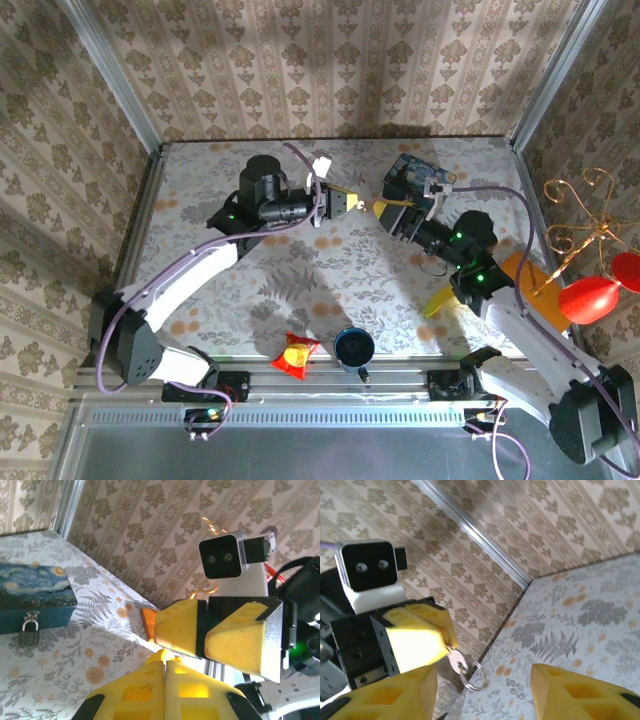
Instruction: Unlock the padlock with the key
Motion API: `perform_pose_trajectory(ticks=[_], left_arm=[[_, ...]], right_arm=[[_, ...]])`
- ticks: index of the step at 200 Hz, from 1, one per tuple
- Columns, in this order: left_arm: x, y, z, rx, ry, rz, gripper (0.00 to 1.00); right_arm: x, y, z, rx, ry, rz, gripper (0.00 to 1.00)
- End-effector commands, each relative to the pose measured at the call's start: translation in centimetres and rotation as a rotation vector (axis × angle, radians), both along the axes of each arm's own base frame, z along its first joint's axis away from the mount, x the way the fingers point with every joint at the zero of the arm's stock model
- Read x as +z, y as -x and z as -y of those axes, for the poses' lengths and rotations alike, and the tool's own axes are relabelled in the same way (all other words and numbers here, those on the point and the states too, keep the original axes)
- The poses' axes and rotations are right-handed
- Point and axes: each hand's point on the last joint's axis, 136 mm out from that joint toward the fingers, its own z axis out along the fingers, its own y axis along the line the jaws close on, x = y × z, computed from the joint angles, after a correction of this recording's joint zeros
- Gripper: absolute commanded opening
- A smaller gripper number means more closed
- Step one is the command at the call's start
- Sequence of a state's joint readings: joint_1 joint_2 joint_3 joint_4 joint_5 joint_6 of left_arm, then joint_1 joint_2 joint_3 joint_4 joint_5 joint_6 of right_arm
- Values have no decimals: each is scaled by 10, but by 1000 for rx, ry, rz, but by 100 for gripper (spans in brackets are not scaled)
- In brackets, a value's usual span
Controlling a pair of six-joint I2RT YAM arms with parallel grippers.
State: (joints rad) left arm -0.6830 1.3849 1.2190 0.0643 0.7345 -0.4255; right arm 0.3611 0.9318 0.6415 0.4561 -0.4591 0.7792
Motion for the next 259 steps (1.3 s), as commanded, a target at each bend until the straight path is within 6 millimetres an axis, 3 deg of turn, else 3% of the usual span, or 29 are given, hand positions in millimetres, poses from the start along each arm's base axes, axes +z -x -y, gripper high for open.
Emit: perform_pose_trajectory(ticks=[1,24,71,157,216,259], left_arm=[[-4,26,-12,-112,-96,62,0],[4,37,-13,-164,-92,69,0],[14,45,-11,-200,-64,81,0],[15,47,-6,-231,-26,54,0],[14,51,-7,-244,-26,46,0],[15,50,-7,-241,-19,46,0]], right_arm=[[-3,17,3,11,77,84,64],[5,38,-5,105,95,158,62],[7,42,-8,129,92,150,57],[20,50,-49,329,85,191,51],[26,48,-58,357,83,204,52],[26,49,-61,375,87,207,37]])
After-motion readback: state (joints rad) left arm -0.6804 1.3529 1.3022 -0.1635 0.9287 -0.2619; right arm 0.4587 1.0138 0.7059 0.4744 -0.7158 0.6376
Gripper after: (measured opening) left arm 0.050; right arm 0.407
